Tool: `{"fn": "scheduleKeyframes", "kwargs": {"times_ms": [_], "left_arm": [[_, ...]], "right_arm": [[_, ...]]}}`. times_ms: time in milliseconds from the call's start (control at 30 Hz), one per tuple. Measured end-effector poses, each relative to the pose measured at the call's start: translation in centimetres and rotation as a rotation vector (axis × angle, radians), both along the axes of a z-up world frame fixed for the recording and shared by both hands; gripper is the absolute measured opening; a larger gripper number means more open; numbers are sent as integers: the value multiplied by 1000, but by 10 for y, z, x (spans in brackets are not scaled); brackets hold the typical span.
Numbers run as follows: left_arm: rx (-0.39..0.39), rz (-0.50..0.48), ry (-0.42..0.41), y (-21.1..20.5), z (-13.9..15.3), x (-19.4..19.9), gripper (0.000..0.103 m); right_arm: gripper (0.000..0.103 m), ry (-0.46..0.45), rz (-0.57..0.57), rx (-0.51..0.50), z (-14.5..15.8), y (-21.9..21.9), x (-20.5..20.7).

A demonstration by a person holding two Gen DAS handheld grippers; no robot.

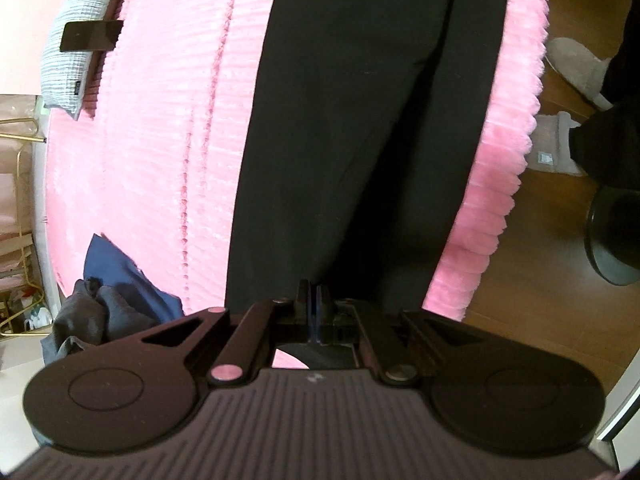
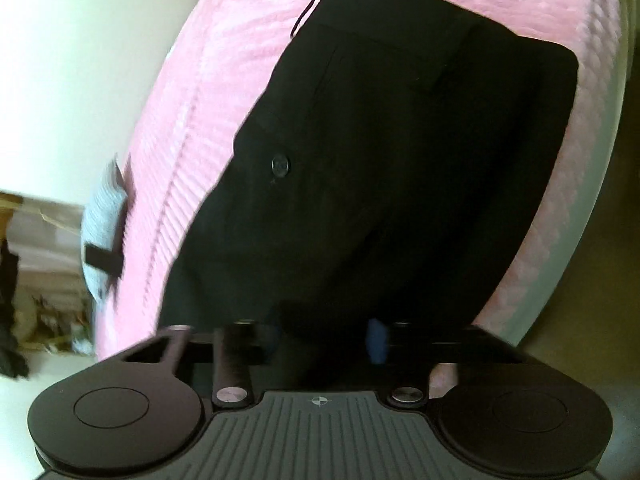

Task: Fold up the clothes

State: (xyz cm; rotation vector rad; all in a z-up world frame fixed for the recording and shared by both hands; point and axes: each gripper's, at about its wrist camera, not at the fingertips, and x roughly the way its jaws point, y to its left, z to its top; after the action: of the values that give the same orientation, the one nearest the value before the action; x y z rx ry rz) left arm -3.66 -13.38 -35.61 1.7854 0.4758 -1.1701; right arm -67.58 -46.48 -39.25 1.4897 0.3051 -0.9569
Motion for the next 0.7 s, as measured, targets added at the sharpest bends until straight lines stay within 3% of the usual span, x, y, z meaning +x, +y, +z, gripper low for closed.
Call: {"fn": "scheduleKeyframes", "kwargs": {"times_ms": [33,200,333,500,567,633,667,700], "left_arm": [[-7,0,-3,0,1,0,0],[-101,39,-26,8,20,5,0],[-111,106,-15,18,2,4,0],[-38,37,-9,32,-41,-17,0],[-54,67,-7,36,-43,-17,0],[-69,92,7,40,-41,-16,0],[-70,93,8,42,-40,-17,1],[-72,93,8,44,-38,-18,1]], "right_arm": [[6,0,-3,0,3,-1,-1],[4,42,61,-105,61,-8,-12],[4,134,110,-61,47,5,-13],[5,243,165,-26,15,5,0],[7,266,183,-30,16,5,4],[34,312,200,-26,21,5,8],[70,341,203,-23,22,1,18],[84,370,206,-20,24,-3,28]]}}
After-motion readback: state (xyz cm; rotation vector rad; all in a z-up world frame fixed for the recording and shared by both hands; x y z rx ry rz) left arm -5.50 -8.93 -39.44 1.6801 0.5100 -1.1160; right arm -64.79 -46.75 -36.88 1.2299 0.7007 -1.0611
